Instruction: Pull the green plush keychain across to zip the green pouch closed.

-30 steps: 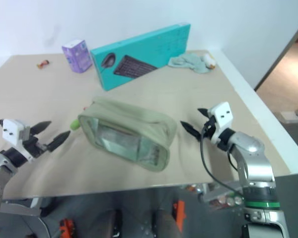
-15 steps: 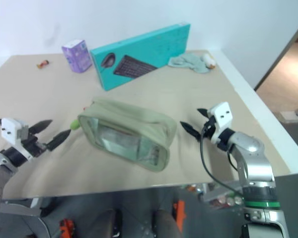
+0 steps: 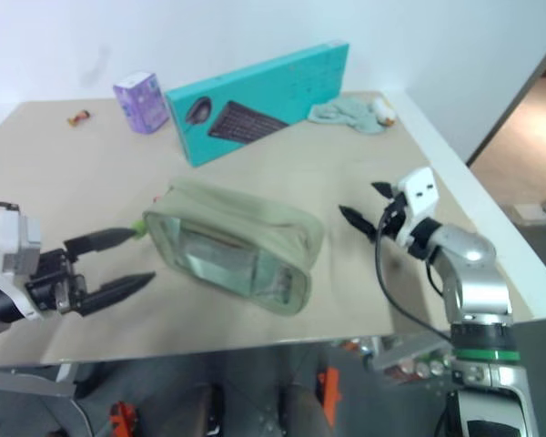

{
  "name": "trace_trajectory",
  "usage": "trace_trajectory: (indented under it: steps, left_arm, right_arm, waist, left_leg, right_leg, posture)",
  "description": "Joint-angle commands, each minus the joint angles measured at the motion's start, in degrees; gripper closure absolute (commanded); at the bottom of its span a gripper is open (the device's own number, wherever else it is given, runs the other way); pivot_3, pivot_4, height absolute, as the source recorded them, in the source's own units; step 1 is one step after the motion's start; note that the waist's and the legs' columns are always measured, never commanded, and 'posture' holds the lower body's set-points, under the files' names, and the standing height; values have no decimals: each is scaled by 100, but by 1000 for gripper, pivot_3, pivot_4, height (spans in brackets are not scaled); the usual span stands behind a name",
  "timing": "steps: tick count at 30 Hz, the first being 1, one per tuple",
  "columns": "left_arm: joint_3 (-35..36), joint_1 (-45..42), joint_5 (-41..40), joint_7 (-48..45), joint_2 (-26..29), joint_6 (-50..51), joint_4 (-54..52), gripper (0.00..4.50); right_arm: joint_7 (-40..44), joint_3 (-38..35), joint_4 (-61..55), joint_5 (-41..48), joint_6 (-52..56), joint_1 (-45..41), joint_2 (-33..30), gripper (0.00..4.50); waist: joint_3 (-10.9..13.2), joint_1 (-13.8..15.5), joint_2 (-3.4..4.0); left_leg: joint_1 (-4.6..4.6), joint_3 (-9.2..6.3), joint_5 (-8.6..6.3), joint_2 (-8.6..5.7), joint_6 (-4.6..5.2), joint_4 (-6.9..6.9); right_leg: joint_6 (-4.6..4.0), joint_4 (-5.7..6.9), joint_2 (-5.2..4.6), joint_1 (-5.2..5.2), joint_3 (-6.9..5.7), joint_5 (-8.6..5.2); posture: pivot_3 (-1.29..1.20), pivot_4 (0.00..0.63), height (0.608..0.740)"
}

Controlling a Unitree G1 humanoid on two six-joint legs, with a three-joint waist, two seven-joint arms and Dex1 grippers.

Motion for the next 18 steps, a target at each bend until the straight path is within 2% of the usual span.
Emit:
trace_trajectory:
  steps: [1,5,8,13,16,18]
  left_arm:
    - [-354,-148,61,-36,9,-28,-126,50]
    - [-650,-372,169,-106,-18,-96,43,50]
    - [-853,-673,285,-178,-66,-170,276,50]
    - [-1175,-1116,492,-323,-176,-254,610,50]
    - [-1353,-1312,592,-350,-267,-282,730,50]
    - [-1398,-1366,655,-385,-304,-299,799,50]
  right_arm:
    - [389,-451,-495,598,653,-426,-615,0]
    - [599,-650,-1071,1163,1487,-552,-1194,0]
    - [580,-878,-2376,1946,2366,-74,-1449,0]
    - [465,-1085,-3663,2436,2785,882,-1538,0]
    - [338,-1083,-3854,2530,2767,1072,-1469,0]
    - [220,-1159,-4034,2937,2982,1059,-1458,0]
  waist:
    - [1,2,2]
    - [0,8,0]
    - [0,10,-1]
    - [-1,11,-2]
    - [-1,5,-2]
    - [-1,-1,-2]
  left_leg:
    - [0,1,0,-7,1,0]
    - [0,-2,-4,-5,2,-3]
    - [0,-7,-5,0,1,-4]
    - [-1,-15,-9,10,-4,-5]
    - [0,-12,-9,6,-3,0]
    - [0,-11,-9,6,-3,12]
  right_leg:
    - [1,0,0,-1,4,1]
    - [0,-1,6,0,1,-6]
    - [-4,0,13,-1,1,-7]
    - [8,-1,24,1,0,-2]
    - [3,-1,20,-1,4,-4]
    - [6,-1,17,0,13,-1]
  posture:
    - [0,150,740]
    - [0,150,740]
    - [0,150,740]
    - [0,150,740]
    - [0,150,740]
    - [0,150,740]
